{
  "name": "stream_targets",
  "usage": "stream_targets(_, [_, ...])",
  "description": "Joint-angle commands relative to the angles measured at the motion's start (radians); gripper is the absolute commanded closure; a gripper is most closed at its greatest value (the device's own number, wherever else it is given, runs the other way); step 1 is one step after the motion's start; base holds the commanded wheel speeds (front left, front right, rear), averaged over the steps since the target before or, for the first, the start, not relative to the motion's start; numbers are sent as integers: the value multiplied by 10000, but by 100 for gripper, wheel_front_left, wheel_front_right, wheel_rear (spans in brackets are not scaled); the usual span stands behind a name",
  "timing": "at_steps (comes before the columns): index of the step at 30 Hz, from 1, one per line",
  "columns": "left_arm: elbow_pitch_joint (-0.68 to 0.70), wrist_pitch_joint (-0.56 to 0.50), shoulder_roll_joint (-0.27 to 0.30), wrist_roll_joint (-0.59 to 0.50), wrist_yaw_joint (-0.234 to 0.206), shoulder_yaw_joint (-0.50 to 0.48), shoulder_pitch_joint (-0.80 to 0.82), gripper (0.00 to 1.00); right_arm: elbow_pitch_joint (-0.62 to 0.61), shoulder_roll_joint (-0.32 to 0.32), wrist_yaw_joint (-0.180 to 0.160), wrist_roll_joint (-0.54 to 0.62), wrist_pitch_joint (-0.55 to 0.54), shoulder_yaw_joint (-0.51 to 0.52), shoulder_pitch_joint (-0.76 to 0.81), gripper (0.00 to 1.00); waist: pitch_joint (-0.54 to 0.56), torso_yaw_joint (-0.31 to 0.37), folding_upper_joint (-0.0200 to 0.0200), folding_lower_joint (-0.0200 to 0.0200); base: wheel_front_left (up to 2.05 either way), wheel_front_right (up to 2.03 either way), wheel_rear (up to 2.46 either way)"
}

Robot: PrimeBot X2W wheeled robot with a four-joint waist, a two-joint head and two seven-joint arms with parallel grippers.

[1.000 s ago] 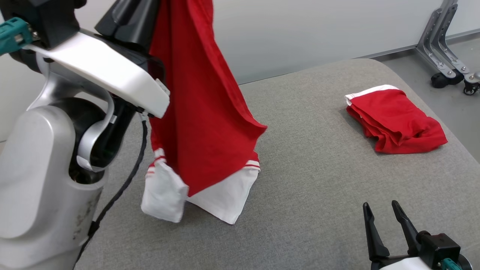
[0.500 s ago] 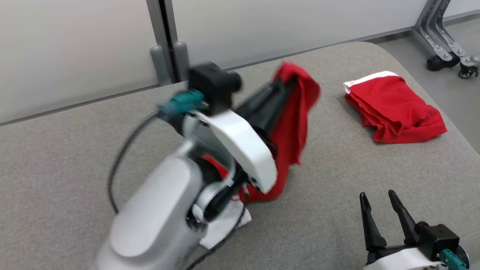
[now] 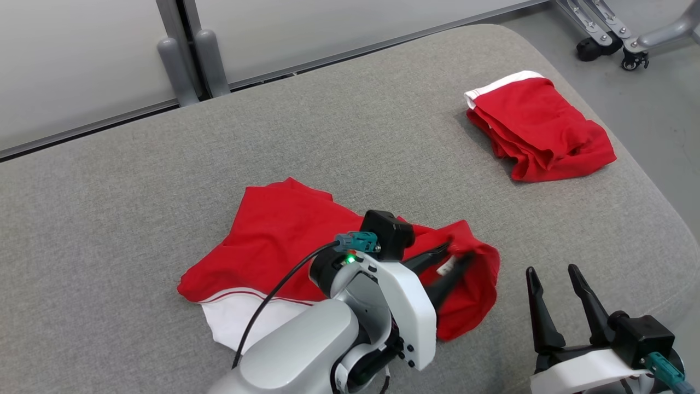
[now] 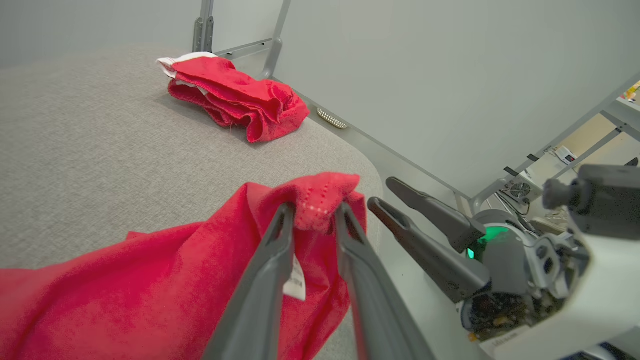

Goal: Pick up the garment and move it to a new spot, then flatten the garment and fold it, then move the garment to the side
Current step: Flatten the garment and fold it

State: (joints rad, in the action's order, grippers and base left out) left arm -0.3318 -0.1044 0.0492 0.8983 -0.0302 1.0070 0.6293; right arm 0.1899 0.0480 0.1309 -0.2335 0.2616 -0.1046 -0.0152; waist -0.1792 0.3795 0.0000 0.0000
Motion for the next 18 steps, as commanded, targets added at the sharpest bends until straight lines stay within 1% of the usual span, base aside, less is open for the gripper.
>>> stream_targets(1, [22,123,43,361,93,151,123,0,-3,50,-3,-42,47,75,-29,0,-8,-3,0,0,0,0,0])
stream_targets(4, [277,236,33,1082,297,407,-83,0,2,50,-3,-15,48,198,107,0,77,-108,0,0,0,0,0])
stream_targets(6, [456,309,57,1295,344,381,-282,0,14,51,-3,37,48,272,185,0,206,-200,0,0,0,0,0])
stream_targets(7, [570,362,198,1411,334,300,-478,0,28,50,-3,64,48,301,224,0,311,-234,0,0,0,0,0])
stream_targets(9, [896,585,747,1509,118,52,-900,0,29,51,-3,169,47,361,318,0,537,-281,0,0,0,0,0])
stream_targets(10, [896,585,747,1509,118,52,-900,0,29,51,-3,169,47,361,318,0,537,-281,0,0,0,0,0])
stream_targets(12, [1315,1116,1332,1767,-360,-519,-1611,0,25,51,-3,260,47,445,441,0,769,-308,0,0,0,0,0])
stream_targets(15, [1729,1949,2305,2058,-1329,-1426,-2882,0,-39,53,-3,375,48,620,668,0,1044,-404,0,0,0,0,0])
stream_targets(18, [1765,2561,3130,2303,-2199,-2121,-4093,0,-116,50,-3,458,48,747,866,0,1212,-535,0,0,0,0,0])
